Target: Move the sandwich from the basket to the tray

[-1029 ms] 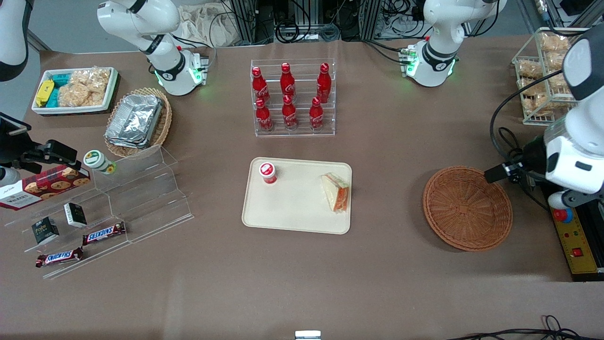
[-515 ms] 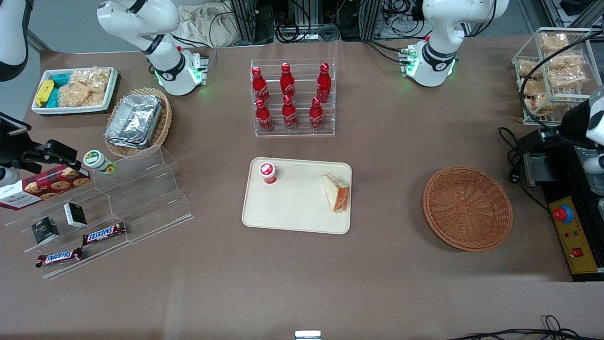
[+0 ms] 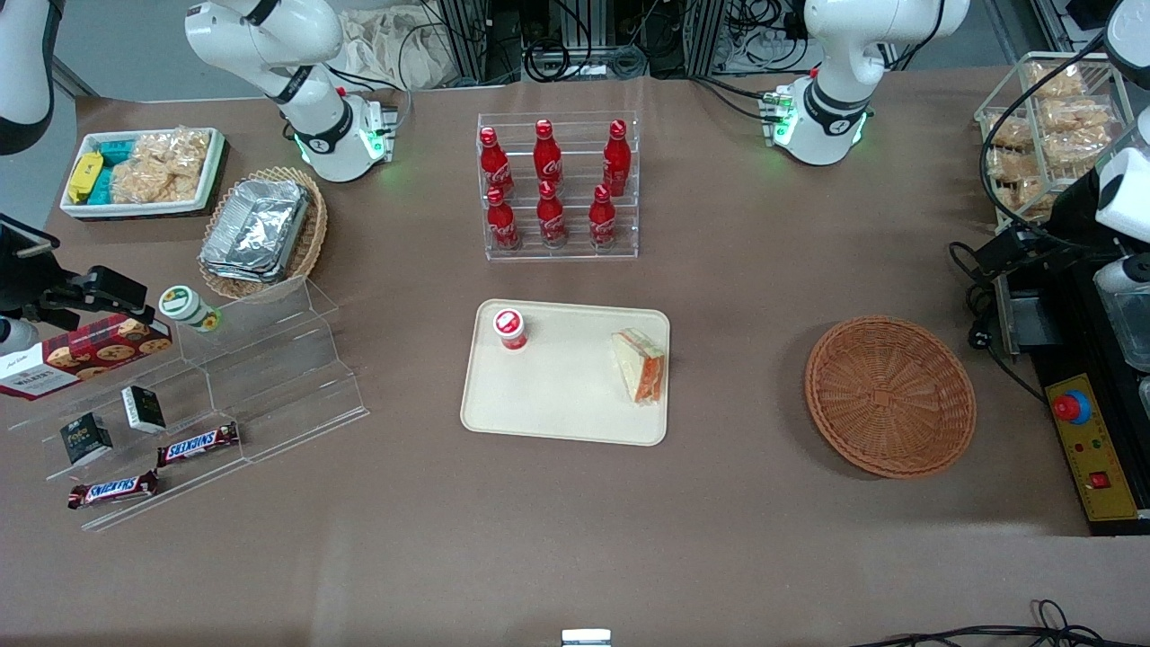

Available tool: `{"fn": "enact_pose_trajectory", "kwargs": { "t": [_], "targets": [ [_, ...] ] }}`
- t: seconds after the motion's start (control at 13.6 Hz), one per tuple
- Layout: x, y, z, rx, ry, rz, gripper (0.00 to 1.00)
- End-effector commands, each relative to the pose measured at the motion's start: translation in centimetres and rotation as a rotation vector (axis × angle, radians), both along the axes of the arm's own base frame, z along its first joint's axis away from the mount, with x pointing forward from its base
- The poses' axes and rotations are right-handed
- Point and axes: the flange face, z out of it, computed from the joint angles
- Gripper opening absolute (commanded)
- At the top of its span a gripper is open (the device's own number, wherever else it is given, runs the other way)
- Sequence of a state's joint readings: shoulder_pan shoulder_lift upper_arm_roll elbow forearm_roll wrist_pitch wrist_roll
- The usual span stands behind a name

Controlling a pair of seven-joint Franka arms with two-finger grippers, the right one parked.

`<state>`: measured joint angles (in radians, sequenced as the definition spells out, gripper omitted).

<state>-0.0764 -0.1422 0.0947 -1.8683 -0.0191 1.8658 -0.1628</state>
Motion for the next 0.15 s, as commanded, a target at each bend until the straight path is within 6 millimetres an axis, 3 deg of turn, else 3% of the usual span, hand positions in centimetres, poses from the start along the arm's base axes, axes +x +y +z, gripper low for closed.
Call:
{"fn": "enact_pose_trajectory", "kwargs": {
  "t": [0.0,0.07],
  "targets": [
    [-0.44,-0.53,0.2,0.049,0.003,-0.015,1.0],
    [-0.4,-0.88,0.77,0.054,0.0,0.021,1.0]
  ]
}}
